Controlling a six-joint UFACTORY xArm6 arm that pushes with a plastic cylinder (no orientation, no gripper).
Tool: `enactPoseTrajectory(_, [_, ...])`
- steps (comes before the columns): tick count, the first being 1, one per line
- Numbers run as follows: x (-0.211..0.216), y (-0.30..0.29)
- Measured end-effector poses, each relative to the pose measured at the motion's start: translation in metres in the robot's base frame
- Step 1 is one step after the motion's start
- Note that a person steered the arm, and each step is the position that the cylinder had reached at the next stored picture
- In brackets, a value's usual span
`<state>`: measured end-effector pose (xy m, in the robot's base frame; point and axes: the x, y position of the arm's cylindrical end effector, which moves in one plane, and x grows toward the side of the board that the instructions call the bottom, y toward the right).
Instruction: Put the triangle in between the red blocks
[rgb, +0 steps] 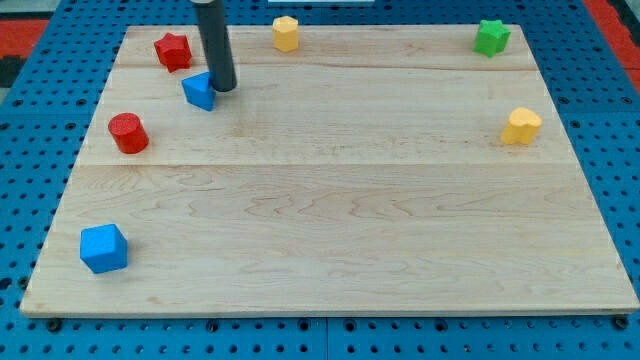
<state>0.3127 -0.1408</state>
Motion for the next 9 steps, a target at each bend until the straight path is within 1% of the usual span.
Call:
enactPoseTrajectory(1, [0.011,-0.024])
enactPoseTrajectory(2, [0.025,0.022])
enactPoseTrajectory(3, [0.045,0.012])
enactPoseTrajectory(4, [0.051,-0.015])
enactPoseTrajectory(5, [0.051,-0.027])
enactPoseTrajectory(6, [0.041,0.017])
enactPoseTrajectory(8, [0.035,-0.045])
enactPoseTrajectory(9, [0.035,-0.037])
